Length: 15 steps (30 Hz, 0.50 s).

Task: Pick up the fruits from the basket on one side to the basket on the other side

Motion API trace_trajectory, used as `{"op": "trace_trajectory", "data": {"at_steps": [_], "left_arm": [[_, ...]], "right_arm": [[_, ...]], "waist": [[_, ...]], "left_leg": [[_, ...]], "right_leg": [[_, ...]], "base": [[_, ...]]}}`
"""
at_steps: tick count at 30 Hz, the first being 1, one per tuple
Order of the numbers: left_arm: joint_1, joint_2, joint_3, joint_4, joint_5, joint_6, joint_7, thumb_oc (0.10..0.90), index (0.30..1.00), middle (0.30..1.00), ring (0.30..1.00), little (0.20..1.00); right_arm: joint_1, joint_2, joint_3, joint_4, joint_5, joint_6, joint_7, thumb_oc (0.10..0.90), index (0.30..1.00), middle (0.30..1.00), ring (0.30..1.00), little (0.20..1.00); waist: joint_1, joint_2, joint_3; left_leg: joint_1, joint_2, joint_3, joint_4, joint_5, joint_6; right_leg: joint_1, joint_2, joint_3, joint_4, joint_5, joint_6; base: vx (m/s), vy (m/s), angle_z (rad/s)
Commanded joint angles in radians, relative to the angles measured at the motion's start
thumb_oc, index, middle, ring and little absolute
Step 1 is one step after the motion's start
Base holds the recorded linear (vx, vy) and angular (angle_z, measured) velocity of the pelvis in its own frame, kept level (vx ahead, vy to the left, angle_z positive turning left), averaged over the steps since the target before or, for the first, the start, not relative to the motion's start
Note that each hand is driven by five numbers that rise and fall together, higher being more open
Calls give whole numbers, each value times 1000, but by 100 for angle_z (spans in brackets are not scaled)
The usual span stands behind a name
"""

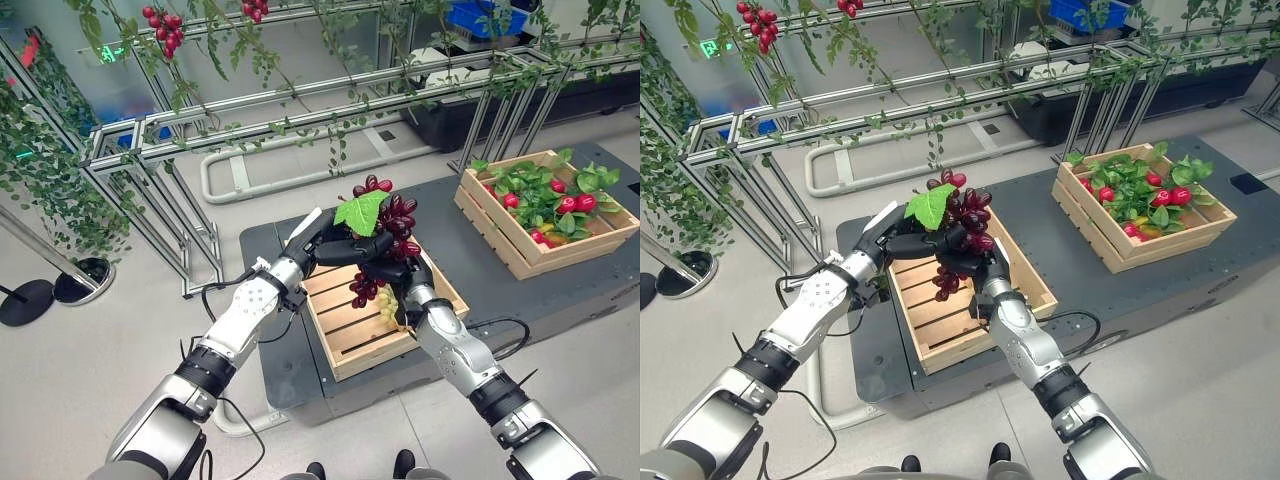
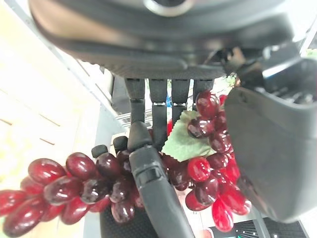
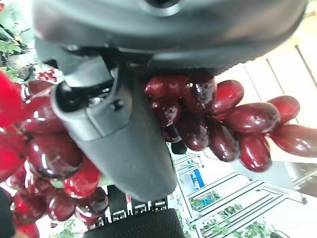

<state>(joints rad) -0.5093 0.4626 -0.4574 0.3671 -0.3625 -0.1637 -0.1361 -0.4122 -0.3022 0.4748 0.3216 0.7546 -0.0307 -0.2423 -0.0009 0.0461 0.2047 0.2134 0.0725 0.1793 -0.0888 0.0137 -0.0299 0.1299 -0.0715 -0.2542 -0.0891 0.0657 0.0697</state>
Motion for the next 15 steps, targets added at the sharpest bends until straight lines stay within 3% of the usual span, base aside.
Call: {"op": "trace_trajectory", "data": {"at_steps": [1,15], "left_arm": [[-5,175,176,234,77,-52,134,800,900,900,900,900],[-3,201,234,165,249,-218,411,800,900,900,900,900]], "right_arm": [[-24,-61,-207,-25,28,-250,17,400,300,300,300,300],[16,-67,-250,11,34,-254,31,400,300,300,300,300]], "waist": [[-8,-21,-144],[-10,-30,-144]], "left_leg": [[-15,-3,26,2,-90,-12],[-16,-2,26,2,-92,-14]], "right_leg": [[34,-36,19,2,-101,16],[33,-36,20,2,-101,14]], "base": [[0,0,0],[2,-3,-2]]}}
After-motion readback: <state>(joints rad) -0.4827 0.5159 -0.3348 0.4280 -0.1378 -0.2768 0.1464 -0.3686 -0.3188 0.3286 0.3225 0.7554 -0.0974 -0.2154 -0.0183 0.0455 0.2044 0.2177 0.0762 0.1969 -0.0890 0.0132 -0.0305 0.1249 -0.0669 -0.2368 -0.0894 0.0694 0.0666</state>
